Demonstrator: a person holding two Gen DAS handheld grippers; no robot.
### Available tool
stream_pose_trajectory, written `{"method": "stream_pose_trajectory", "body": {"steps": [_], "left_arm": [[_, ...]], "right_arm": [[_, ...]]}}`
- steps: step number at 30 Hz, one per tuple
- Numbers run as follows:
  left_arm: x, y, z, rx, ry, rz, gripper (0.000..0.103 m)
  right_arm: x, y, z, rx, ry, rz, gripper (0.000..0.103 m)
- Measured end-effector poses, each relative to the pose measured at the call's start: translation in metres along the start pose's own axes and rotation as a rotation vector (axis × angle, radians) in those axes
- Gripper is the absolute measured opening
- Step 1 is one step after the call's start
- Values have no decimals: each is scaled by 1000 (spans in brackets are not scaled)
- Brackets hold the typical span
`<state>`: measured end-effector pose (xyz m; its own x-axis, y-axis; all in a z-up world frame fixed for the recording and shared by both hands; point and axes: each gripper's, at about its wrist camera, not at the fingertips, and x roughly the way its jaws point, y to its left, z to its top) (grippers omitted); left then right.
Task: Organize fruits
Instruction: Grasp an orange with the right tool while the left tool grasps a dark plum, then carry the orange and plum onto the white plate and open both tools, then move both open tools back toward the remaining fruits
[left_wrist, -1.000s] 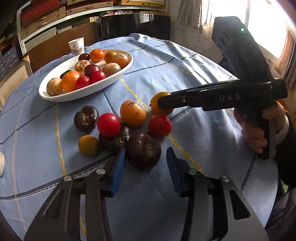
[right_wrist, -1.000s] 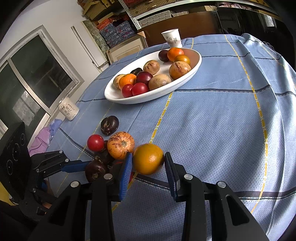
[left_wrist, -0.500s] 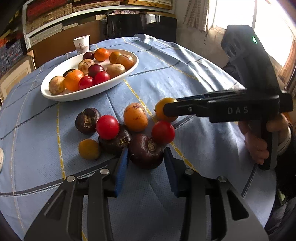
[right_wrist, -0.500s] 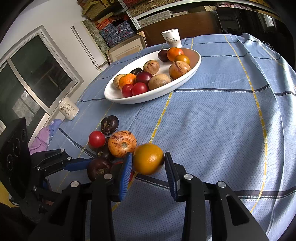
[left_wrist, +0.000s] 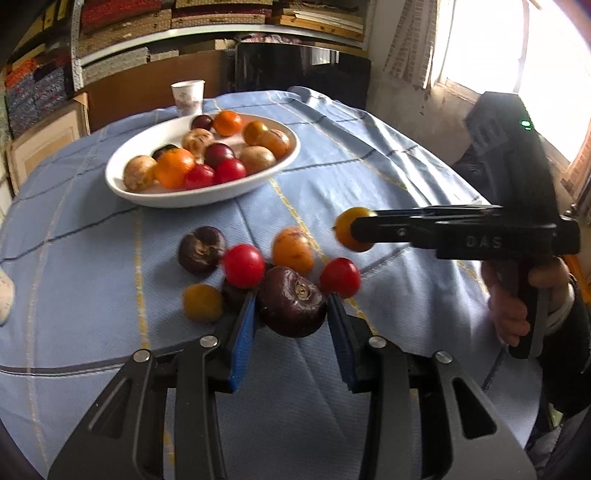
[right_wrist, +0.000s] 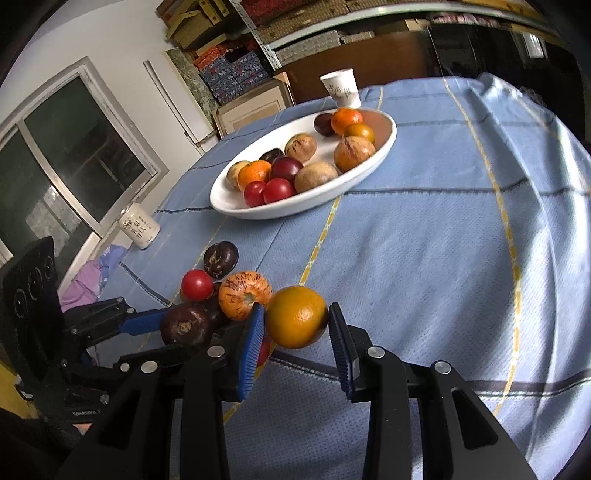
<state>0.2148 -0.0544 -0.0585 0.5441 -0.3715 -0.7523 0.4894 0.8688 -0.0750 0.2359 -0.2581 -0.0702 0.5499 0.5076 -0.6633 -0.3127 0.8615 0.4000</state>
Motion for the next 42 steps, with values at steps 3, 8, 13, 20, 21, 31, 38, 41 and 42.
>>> {"method": "stream_pose_trajectory", "body": {"steps": [3,8,13,20,21,31,38,41,42], "left_arm": [[-6,7,9,20,-8,35,38],[-11,29,47,39,-51,127,38],[8,66,100,-23,-80,185,38],[72,128,158,-164,-31,205,38],[77,131,162,-171,-28,209,38],[51,133,156,-206,-98,207,77],[0,113,83,-270,-140,213,95],[-8,106,46,-296,-138,218,95],[-10,104,30,-313,-122,226,95]], "right_arm": [[-7,5,10,-12,-23,26,36],[-4,12,42,-66,-52,-2,36],[18,13,88,-91,-102,-40,36],[64,-12,140,-15,-121,-50,36],[69,-13,143,-11,-117,-54,36],[52,-5,138,-10,-167,-32,55],[18,4,73,-77,-148,-35,73],[18,-1,46,-55,-72,11,73],[16,1,35,-58,-44,13,73]]}}
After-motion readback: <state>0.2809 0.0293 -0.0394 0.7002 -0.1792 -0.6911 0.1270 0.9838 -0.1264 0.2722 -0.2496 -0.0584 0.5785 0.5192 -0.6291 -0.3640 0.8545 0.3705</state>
